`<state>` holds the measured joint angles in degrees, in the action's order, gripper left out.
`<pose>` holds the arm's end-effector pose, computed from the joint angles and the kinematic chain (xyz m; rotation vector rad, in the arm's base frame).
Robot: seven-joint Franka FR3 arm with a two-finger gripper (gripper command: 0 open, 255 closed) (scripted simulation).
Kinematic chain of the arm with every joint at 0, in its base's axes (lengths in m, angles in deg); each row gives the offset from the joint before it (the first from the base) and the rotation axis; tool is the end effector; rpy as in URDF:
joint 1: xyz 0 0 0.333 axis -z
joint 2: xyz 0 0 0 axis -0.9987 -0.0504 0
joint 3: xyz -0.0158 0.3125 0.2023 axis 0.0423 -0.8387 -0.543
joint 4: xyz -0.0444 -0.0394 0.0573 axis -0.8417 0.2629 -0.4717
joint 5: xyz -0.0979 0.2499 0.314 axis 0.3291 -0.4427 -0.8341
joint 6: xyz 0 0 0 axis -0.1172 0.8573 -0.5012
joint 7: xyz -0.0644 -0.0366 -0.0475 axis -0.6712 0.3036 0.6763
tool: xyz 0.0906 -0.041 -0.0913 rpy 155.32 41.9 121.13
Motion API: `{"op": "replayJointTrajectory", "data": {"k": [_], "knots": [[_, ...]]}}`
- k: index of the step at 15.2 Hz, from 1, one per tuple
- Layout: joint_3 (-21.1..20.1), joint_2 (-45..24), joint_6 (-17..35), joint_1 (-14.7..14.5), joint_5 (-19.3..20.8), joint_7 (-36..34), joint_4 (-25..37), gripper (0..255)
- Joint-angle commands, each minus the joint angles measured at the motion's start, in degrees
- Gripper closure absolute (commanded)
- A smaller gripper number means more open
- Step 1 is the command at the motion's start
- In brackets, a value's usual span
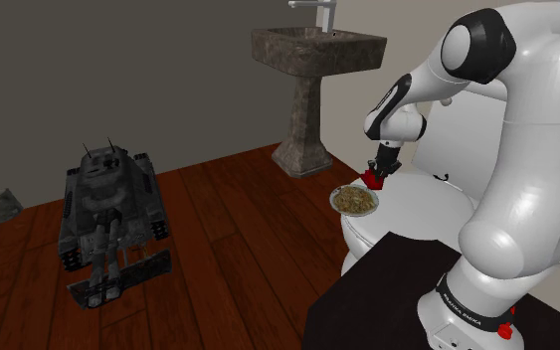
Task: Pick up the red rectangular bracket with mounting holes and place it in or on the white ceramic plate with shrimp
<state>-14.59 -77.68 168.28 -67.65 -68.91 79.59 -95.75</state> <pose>0.4386 -0.3571 0.2169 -2.9541 0.9926 0.0571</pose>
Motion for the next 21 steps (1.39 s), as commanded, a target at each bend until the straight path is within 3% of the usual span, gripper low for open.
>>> {"op": "replayJointTrajectory", "data": {"k": [1, 21], "knots": [[0.0, 0.0, 0.0, 0.0, 0.0, 0.0, -0.1, 255], [3.4, 12.6, -13.2, -2.4, 8.1, -5.7, 1.6, 255]]}}
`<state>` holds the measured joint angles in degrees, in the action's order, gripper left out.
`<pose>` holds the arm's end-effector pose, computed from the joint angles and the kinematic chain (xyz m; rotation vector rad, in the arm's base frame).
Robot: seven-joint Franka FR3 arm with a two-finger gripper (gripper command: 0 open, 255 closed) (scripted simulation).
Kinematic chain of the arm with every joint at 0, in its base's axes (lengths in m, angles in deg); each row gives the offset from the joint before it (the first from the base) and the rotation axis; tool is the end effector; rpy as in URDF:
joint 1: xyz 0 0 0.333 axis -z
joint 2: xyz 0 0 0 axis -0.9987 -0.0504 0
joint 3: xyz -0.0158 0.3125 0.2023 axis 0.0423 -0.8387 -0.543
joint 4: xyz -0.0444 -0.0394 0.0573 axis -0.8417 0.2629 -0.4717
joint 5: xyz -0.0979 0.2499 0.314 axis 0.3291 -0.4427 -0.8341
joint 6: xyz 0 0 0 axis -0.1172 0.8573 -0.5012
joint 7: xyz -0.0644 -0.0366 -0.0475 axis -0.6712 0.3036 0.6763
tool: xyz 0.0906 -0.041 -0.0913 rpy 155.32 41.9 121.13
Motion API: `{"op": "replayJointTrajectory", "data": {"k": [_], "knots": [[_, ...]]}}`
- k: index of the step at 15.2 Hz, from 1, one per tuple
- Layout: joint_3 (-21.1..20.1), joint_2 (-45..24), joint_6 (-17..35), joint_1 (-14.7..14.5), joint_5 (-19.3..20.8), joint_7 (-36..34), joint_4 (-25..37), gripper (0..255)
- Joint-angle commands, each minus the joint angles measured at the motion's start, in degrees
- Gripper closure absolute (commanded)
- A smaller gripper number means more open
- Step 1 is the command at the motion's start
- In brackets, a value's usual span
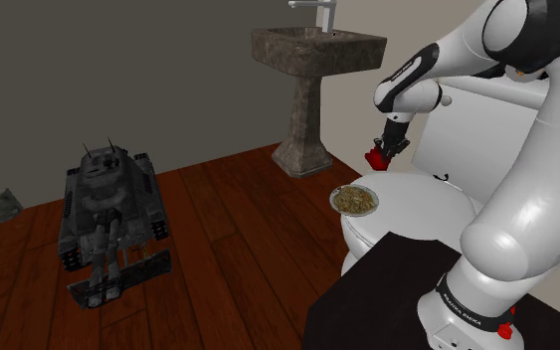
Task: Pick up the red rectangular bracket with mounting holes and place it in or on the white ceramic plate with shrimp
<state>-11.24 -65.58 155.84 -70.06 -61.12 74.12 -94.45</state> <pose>0.4304 -0.3542 0.3221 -2.9539 0.9929 0.0585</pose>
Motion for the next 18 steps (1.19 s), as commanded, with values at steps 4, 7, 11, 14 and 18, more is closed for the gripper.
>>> {"op": "replayJointTrajectory", "data": {"k": [4, 7, 11, 14, 18], "knots": [[-1.1, 5.3, -0.4, -2.5, 2.7, -5.3, -4.4, 255], [-2.8, 9.5, 0.0, -4.5, 4.5, -10.3, -8.6, 255], [-5.8, 14.4, 0.1, -7.0, 6.1, -17.0, -13.3, 255], [-7.7, 16.2, 0.9, -8.3, 6.3, -20.4, -15.8, 255], [-7.5, 13.7, 4.3, -8.4, 5.5, -19.7, -16.8, 255]]}}
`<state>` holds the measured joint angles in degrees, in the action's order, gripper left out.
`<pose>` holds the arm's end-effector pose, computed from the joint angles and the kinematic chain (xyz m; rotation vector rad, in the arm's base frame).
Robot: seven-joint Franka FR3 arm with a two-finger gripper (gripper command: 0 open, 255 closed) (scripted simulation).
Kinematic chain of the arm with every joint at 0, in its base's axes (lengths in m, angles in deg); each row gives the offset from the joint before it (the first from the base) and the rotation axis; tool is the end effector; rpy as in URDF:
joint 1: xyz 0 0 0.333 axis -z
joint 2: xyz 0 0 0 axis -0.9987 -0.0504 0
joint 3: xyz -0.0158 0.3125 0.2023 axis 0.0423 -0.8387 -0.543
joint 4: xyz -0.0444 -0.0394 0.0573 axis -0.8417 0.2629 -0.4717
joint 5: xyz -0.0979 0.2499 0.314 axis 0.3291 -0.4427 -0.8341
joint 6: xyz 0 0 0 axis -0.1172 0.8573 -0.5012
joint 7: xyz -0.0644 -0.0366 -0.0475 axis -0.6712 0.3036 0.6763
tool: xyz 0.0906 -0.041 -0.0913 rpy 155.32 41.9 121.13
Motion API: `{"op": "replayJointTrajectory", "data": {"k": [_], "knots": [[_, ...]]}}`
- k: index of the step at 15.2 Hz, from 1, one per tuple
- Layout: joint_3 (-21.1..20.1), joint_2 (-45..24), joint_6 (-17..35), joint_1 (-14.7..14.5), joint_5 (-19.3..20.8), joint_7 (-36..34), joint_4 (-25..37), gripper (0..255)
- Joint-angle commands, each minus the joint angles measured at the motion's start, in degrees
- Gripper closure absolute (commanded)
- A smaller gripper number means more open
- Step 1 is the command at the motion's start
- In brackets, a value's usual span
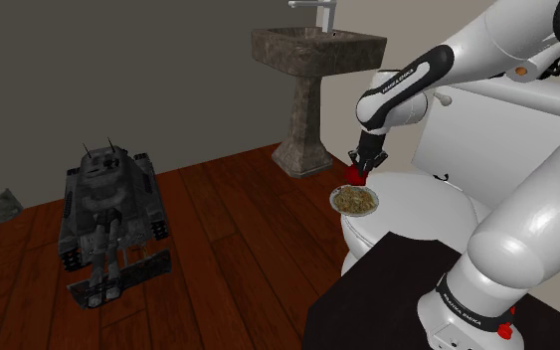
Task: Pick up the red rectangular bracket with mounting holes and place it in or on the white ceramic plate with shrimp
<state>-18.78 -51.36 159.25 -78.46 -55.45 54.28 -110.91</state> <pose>0.4193 -0.1864 0.3253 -2.9539 0.9925 0.0601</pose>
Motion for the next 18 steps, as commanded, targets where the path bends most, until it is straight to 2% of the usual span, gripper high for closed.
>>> {"op": "replayJointTrajectory", "data": {"k": [1, 11, 18], "knots": [[0.1, -1.2, 1.7, -0.1, -0.4, 0.3, -0.6, 255], [0.0, -8.5, 10.2, -0.4, -4.0, 3.0, -2.0, 255], [0.0, -8.8, 10.5, -0.3, -4.1, 3.1, -2.0, 255]]}}
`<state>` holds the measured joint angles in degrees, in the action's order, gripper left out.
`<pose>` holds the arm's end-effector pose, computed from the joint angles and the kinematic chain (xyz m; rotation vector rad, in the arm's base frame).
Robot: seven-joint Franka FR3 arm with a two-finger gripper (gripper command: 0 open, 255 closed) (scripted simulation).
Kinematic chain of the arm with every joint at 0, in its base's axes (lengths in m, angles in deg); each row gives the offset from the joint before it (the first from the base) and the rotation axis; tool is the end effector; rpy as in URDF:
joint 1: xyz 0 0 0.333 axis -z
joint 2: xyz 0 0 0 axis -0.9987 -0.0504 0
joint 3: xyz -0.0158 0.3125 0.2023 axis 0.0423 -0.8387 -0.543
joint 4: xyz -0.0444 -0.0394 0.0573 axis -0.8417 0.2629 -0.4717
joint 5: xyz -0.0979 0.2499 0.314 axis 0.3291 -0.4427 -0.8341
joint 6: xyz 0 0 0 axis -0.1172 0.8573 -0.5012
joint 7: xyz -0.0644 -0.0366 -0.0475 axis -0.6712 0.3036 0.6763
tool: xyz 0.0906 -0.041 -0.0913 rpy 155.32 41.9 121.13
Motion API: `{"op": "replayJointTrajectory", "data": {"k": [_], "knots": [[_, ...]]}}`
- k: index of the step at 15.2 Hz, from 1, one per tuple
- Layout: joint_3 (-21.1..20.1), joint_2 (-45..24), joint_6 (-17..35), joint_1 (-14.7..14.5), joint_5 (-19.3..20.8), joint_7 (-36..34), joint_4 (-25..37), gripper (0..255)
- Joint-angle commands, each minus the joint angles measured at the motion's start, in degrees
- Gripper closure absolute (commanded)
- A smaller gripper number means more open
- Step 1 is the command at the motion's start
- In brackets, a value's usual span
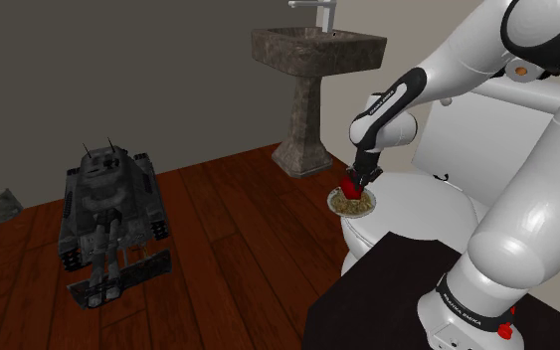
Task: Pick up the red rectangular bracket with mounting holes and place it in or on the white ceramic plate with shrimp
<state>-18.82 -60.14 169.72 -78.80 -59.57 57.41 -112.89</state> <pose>0.4244 -0.1868 0.2586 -2.9539 0.9932 0.0582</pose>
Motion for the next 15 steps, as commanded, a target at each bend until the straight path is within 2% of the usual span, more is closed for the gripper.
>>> {"op": "replayJointTrajectory", "data": {"k": [1, 2, 7, 11, 15], "knots": [[0.0, 0.0, 0.0, 0.0, 0.0, 0.0, 0.0, 255], [0.0, 0.0, 0.0, 0.0, 0.0, 0.0, 0.0, 0], [0.0, 0.0, 0.0, 0.0, 0.0, 0.0, 0.0, 0], [0.4, 6.7, -8.1, 0.1, 3.4, -2.4, 1.6, 0], [0.3, 6.7, -8.1, 0.2, 3.4, -2.4, 1.6, 0]]}}
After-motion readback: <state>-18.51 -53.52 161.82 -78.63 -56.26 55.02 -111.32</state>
